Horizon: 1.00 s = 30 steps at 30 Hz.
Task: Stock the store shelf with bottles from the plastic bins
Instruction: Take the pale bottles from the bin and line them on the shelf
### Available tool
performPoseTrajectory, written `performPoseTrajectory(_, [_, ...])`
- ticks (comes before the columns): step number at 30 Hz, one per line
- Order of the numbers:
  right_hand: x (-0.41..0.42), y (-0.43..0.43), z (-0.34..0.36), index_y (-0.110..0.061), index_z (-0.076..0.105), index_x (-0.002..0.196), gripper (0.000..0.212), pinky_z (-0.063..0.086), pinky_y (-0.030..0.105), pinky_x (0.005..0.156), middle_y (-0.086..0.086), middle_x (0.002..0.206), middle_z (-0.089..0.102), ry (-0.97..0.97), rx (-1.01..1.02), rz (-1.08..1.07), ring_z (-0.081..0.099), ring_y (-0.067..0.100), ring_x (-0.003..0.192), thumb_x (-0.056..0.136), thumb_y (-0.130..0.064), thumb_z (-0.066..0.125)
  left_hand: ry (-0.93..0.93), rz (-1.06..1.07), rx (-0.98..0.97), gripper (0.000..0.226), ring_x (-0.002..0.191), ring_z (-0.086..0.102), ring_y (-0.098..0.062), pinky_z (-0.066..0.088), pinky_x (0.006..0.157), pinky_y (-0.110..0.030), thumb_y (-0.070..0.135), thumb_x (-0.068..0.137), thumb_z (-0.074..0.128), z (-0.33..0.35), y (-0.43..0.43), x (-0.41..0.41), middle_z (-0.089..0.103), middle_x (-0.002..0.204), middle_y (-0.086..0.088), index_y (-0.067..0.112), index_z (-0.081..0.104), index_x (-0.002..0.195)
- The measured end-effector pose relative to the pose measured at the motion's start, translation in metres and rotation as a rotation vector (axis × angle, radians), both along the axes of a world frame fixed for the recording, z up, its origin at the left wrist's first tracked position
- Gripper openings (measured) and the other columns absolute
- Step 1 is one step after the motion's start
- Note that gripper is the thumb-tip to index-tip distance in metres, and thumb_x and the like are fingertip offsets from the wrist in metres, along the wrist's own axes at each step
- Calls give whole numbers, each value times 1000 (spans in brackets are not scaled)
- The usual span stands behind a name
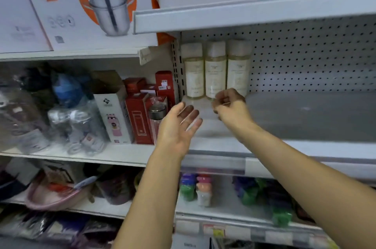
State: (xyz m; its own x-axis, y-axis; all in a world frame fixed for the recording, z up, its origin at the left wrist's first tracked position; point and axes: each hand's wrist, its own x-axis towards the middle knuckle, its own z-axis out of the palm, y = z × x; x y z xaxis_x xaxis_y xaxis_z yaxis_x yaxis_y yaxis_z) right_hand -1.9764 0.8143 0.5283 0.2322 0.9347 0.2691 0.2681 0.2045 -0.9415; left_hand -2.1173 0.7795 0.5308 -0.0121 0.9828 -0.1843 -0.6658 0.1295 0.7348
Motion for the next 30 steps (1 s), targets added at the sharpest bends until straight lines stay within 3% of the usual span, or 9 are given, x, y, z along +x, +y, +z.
performPoseTrajectory(4, [-46,-61,-3,-24,55,94,18,56,31,66,3,91,62,28,42,119,67,21,81,94,-6,58,77,42,-3,27,107,67,-26,57,88,-39,20,99,59,-16,-49,-46,69,115,-12,7,62,122])
performPoseTrajectory(7, [-76,-98,-14,-19,57,97,15,54,28,54,8,91,63,96,-2,210,65,18,66,95,-5,58,118,80,-22,19,98,68,-23,58,87,-38,21,99,58,-40,-74,-75,71,105,-9,10,64,114])
performPoseTrajectory(9, [-90,-115,-32,-16,59,98,12,53,29,53,11,87,64,104,-65,257,64,20,63,95,-4,58,130,83,-66,14,93,68,-22,57,87,-37,21,100,56,-60,-87,-92,71,99,-7,12,64,107])
performPoseTrajectory(14, [-110,-140,-107,-12,60,93,13,50,28,48,13,78,62,96,-330,362,60,21,59,95,0,56,134,53,-279,18,90,67,-21,55,79,-35,21,100,55,-137,-112,-121,70,99,-7,11,63,113])
performPoseTrajectory(23, [-103,-154,-269,-5,63,101,8,50,26,54,10,83,62,59,-859,348,60,17,62,97,-5,56,151,-9,-694,13,90,67,-22,54,76,-35,22,99,57,-290,-138,-136,71,98,-6,11,64,101])
performPoseTrajectory(26, [-98,-155,-326,-8,63,95,6,52,28,58,10,86,63,37,-988,329,61,19,66,96,-6,57,163,-38,-792,14,94,65,-24,53,87,-40,20,101,55,-336,-142,-133,70,104,-8,11,63,107])
performPoseTrajectory(30, [-90,-153,-397,-9,62,95,2,54,34,67,10,89,63,46,-1130,251,60,21,76,94,-7,61,206,-75,-874,21,96,64,-24,55,79,-37,20,102,52,-393,-138,-123,68,110,-9,9,59,119])
